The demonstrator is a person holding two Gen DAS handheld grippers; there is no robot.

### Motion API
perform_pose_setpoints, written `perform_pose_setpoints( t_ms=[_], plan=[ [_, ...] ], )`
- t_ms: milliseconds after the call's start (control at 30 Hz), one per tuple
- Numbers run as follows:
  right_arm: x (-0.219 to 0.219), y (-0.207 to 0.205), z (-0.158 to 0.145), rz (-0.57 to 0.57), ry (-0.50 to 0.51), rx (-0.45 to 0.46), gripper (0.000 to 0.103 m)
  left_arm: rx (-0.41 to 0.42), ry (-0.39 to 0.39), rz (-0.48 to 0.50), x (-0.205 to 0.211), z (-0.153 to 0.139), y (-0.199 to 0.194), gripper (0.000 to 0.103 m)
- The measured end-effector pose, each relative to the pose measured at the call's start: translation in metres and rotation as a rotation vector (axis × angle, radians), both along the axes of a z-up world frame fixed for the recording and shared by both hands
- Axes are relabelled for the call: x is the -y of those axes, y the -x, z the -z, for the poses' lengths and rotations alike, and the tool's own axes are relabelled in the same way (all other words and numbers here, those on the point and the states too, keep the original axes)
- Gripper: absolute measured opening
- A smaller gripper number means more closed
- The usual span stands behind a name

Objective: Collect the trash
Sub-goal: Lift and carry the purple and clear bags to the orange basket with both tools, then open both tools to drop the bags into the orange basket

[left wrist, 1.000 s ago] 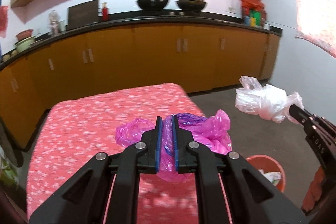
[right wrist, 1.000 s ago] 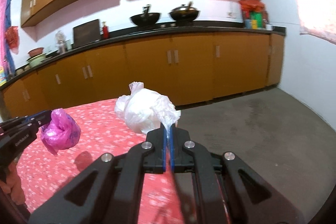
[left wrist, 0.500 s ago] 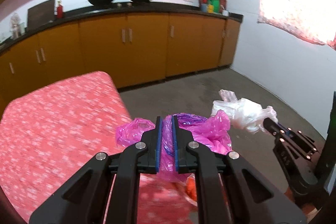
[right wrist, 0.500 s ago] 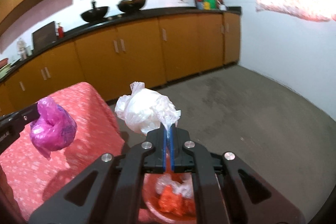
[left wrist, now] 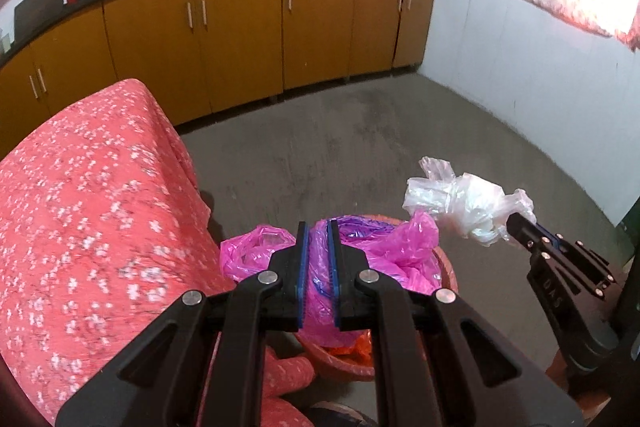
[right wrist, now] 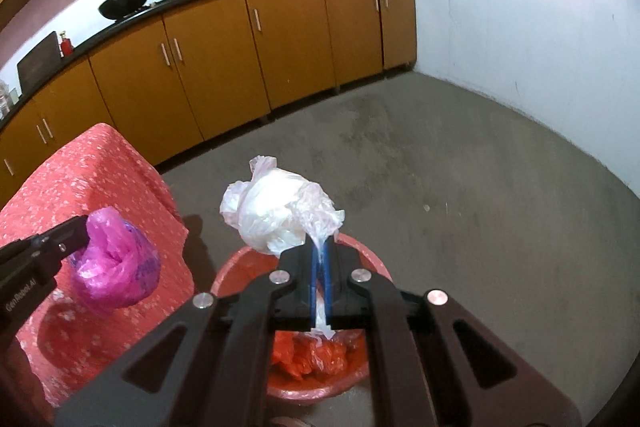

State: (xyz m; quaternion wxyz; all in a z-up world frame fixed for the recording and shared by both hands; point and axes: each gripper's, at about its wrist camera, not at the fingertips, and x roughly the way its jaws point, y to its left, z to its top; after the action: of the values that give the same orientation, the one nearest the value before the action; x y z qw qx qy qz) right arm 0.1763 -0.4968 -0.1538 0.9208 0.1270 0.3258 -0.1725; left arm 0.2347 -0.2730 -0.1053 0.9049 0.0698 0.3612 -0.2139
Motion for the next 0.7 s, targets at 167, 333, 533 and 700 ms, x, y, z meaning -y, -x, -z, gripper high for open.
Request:
perform_pose_setpoints(
  t_ms=[167, 333, 533, 700],
  plan=[
    [0.008, -0.007, 0.016, 0.005, -0.039, -0.026, 0.004, -0.022, -0.027, 0.027, 0.018, 0.012, -0.004, 0.009],
    [0.014, -0.022, 0.025, -0.009, -0.097, -0.044, 0.008, -0.038, -0.047, 0.063, 0.037, 0.019, -0.004, 0.01],
    [0.025, -0.028, 0.032, -0.009, -0.13, -0.05, 0.017, -0.056, -0.057, 0.067, 0.049, 0.028, -0.009, 0.017],
    [0.031, -0.027, 0.034, 0.004, -0.139, -0.049, 0.021, -0.067, -0.049, 0.055, 0.048, 0.03, -0.014, 0.029]
  ],
)
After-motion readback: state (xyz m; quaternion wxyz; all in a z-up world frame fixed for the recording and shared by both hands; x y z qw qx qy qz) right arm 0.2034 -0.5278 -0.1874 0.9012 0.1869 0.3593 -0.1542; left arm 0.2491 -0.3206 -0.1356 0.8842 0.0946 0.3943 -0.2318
